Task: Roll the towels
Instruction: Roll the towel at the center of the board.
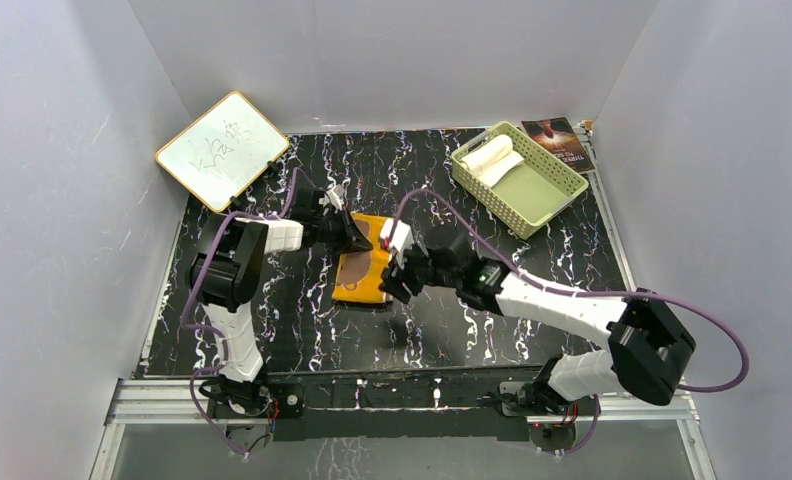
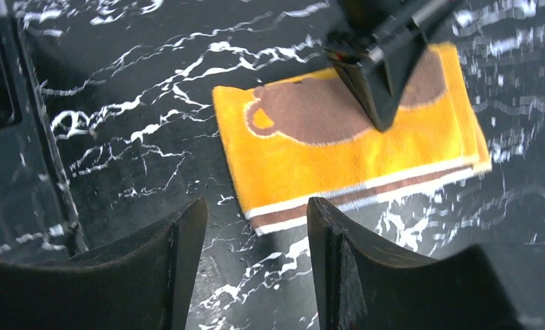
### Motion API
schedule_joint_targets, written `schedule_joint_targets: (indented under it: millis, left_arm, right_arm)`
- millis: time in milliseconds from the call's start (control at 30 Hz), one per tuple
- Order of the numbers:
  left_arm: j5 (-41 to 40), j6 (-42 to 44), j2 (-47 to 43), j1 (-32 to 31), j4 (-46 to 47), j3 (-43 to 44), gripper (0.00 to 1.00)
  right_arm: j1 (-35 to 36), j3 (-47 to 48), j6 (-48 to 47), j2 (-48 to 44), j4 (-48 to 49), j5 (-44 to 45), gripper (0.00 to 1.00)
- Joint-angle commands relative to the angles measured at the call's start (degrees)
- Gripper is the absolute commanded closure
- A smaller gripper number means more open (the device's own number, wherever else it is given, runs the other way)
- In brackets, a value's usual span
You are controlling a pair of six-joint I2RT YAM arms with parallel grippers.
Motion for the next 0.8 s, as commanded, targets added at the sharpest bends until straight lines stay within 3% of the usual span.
schedule_joint_targets:
  millis: [0,200,433,600,767]
  left_arm:
    - [-9.26,-1.59,-3.39,0.19,-7.77,-2.04,1.0]
    - [-9.81,-2.57,-5.28,0.17,-11.93,-0.02,1.0]
    - [-10.75,-4.26,-9.7,0.74,-9.1,-5.44,1.0]
    - [-10.98,-0.6,-13.53,2.67,-14.83,-1.26,0.72]
    - [-9.17,3.45,-16.17,5.63,-22.26,5.09,0.64]
  right_arm:
    - [1.87,-7.78,-17.43,-2.1,21.21,-5.82,0.47]
    - [3.01,-6.75,-27.69,4.39,23.1,-15.59,0.48]
    - [4.41,-1.04,-35.23,13.17,17.91,-20.95,0.5]
    - [6.39,0.84,-37.02,16.69,16.76,-20.22,0.51]
    - [7.02,3.27,-36.96,19.96,16.17,-20.81,0.53]
